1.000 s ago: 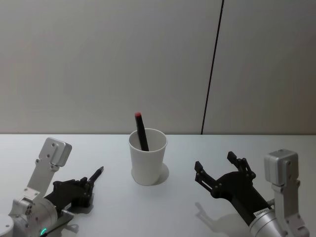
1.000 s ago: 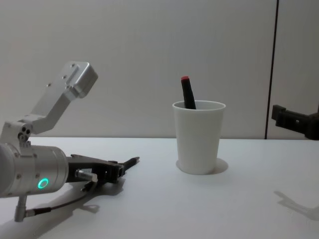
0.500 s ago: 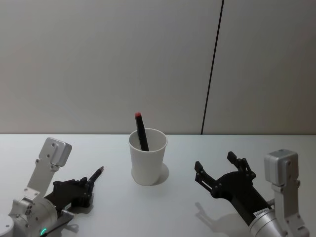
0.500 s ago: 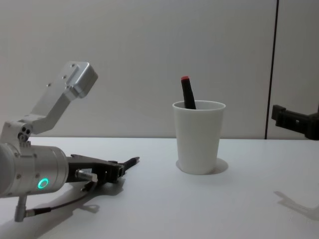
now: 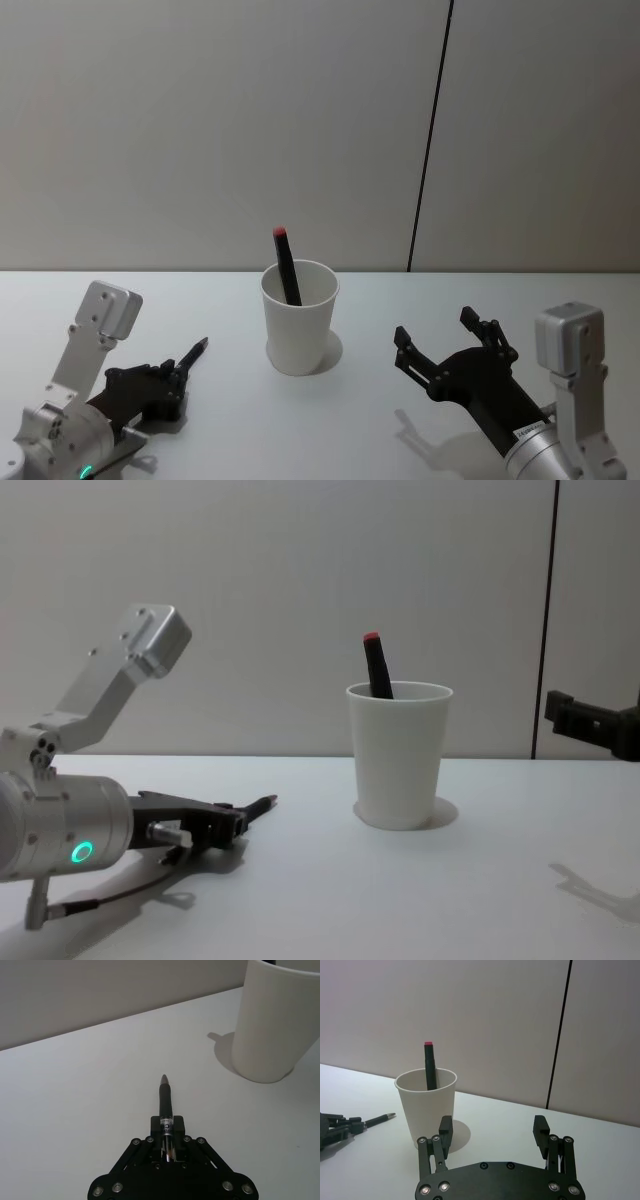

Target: Place the pen into the pen holder.

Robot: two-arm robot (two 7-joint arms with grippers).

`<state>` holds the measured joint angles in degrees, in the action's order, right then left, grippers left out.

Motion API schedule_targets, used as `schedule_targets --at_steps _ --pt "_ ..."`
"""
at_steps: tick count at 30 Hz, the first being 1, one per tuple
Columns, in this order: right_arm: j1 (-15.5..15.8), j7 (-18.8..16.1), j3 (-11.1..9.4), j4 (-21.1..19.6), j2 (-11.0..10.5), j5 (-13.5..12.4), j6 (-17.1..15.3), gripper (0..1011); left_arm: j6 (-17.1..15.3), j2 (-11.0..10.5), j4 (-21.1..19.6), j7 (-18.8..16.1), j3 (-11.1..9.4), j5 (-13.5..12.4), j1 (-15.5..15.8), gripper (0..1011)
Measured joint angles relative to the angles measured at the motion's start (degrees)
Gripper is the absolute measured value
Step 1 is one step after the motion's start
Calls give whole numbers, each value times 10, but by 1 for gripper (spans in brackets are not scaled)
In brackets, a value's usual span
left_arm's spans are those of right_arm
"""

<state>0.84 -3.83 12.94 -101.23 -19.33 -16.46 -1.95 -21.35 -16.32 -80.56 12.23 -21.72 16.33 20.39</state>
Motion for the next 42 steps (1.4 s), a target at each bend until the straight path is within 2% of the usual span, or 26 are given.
schedule_targets --at_steps 8,23,30,37,42 --pt "0 0 0 0 0 0 0 1001 25 -2 -15 -9 11 -3 -18 146" --pt "0 0 0 0 0 0 0 1001 112 1 -53 -15 46 1 -46 146" --pt "0 0 0 0 0 0 0 1001 157 2 -64 15 60 17 -40 146" --pt "0 0 0 0 0 0 0 1001 188 0 -65 51 63 35 -25 146" --pt "0 -1 0 0 1 -1 0 1001 213 -3 -57 89 62 52 -7 146"
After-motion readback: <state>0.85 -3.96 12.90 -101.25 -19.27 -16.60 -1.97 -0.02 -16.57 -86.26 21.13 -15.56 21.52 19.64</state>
